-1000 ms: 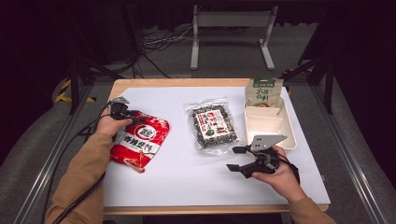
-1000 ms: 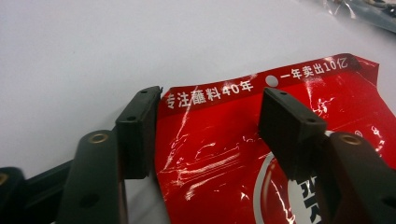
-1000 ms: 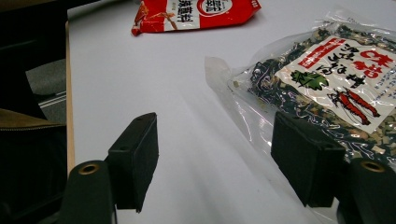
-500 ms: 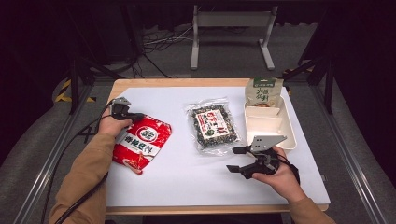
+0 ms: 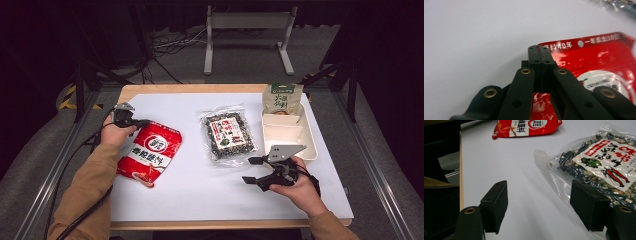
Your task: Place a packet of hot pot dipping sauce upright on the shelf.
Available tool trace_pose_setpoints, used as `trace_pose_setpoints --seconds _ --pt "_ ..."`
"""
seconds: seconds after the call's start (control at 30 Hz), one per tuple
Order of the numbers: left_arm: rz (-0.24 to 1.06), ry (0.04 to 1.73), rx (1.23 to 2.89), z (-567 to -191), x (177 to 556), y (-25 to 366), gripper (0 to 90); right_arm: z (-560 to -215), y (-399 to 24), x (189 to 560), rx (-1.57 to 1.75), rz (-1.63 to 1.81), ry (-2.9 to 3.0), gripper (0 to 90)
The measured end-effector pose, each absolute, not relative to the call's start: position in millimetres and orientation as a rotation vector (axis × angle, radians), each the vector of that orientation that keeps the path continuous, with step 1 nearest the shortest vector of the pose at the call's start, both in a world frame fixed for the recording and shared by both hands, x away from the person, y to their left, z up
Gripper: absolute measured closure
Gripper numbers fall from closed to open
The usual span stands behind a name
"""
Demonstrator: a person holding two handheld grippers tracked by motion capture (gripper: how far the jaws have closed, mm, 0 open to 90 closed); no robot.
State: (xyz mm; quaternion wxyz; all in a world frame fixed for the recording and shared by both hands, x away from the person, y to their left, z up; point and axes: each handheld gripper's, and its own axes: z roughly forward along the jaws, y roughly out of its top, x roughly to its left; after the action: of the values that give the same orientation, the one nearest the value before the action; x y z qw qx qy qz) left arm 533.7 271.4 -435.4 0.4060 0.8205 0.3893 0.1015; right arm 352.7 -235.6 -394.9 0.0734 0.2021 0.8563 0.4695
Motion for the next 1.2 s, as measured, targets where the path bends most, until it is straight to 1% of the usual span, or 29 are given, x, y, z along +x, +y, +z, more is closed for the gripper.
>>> trace_pose_setpoints --seconds 0.2,0.33,0.4,0.63,0.9,1.1,1.2 --pt "0.258 0.967 2.035 -418 520 279 90.0 -390 -235 353 0.593 1.419 2.555 31.6" --pt "0.247 0.956 2.019 -406 508 280 90.0 -388 -232 353 0.576 1.424 2.554 34.1" --pt "0.264 0.946 2.013 -399 500 278 90.0 -386 -230 354 0.559 1.429 2.554 36.0" --pt "0.290 0.928 1.995 -369 475 275 90.0 -384 -224 357 0.532 1.450 2.547 37.7" --pt "0.326 0.896 1.931 -339 445 275 90.0 -377 -220 356 0.482 1.469 2.540 46.0" --pt "0.344 0.838 1.899 -323 424 272 90.0 -372 -211 353 0.484 1.459 2.548 47.2" --pt "0.370 0.792 1.879 -317 413 269 90.0 -369 -205 351 0.462 1.453 2.552 46.2"
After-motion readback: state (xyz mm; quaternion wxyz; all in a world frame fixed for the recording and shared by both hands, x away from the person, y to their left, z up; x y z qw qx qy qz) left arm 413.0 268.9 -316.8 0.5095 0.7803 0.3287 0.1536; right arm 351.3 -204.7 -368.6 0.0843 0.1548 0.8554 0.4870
